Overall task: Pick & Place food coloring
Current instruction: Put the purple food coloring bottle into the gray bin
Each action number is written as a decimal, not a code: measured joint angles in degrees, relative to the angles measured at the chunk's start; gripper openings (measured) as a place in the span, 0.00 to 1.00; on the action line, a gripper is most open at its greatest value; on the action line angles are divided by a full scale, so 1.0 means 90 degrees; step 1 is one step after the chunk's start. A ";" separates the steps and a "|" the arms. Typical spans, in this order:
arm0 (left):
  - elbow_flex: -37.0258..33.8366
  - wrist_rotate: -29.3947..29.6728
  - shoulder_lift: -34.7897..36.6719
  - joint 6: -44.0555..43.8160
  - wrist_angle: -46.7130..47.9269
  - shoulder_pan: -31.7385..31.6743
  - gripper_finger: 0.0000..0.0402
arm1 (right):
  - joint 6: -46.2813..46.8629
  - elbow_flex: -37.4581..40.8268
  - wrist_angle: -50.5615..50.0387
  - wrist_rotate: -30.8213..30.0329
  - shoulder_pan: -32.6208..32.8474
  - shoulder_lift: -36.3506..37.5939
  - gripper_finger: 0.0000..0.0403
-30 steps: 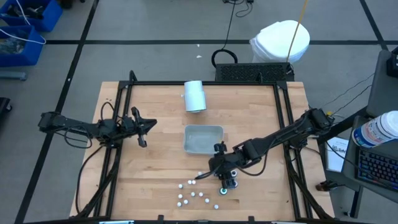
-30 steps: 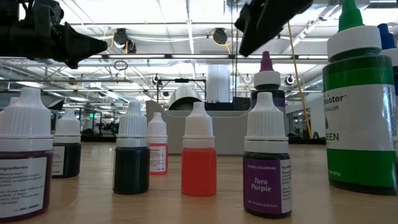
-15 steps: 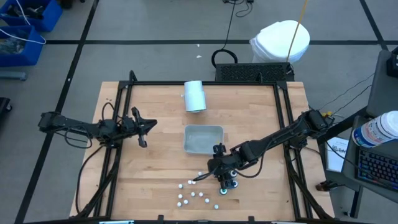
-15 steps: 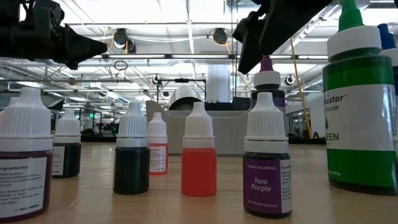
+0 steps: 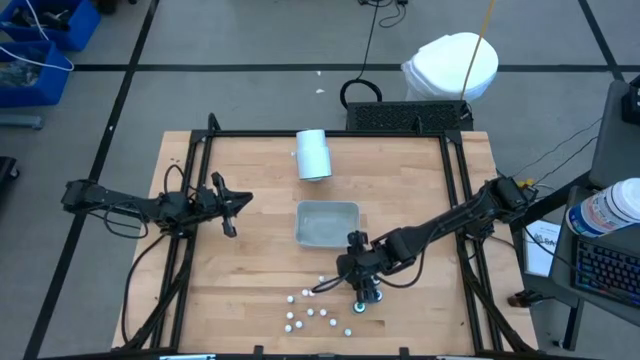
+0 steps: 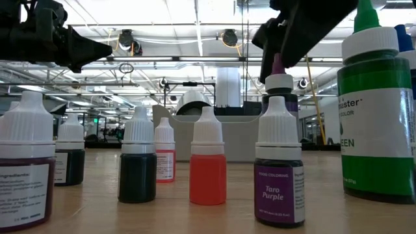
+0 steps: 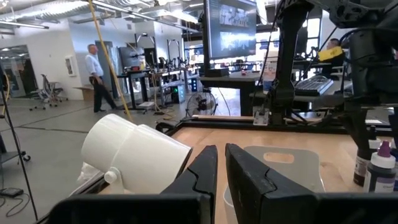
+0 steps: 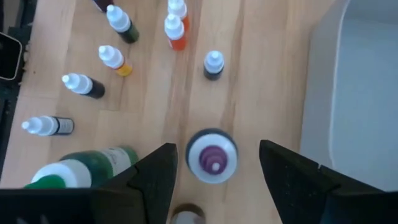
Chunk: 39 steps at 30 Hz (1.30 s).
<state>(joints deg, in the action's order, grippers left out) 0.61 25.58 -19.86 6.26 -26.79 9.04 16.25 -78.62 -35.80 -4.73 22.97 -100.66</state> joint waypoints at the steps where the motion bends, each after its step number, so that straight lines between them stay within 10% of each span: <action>1: 0.0001 0.0000 -0.0001 -0.0002 0.0000 0.0000 0.10 | 0.0019 0.0078 0.0116 0.0005 0.0003 0.0000 0.54; 12: 0.0001 0.0000 0.0000 -0.0012 -0.0004 0.0002 0.10 | 0.0001 0.0561 0.0598 0.0056 0.0001 -0.0002 0.48; 26: 0.0001 0.0002 0.0000 0.0071 -0.0002 0.0000 0.10 | -0.0139 0.0669 0.0841 0.0195 -0.0011 -0.0002 0.16; 39: -0.0001 0.0002 -0.0002 0.0061 0.0000 0.0002 0.10 | -0.0601 0.0672 0.1435 0.0221 -0.0011 0.0318 0.49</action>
<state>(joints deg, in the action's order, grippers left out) 0.60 25.61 -19.88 6.81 -26.79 9.06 10.84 -72.58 -22.89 -2.74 22.87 -97.80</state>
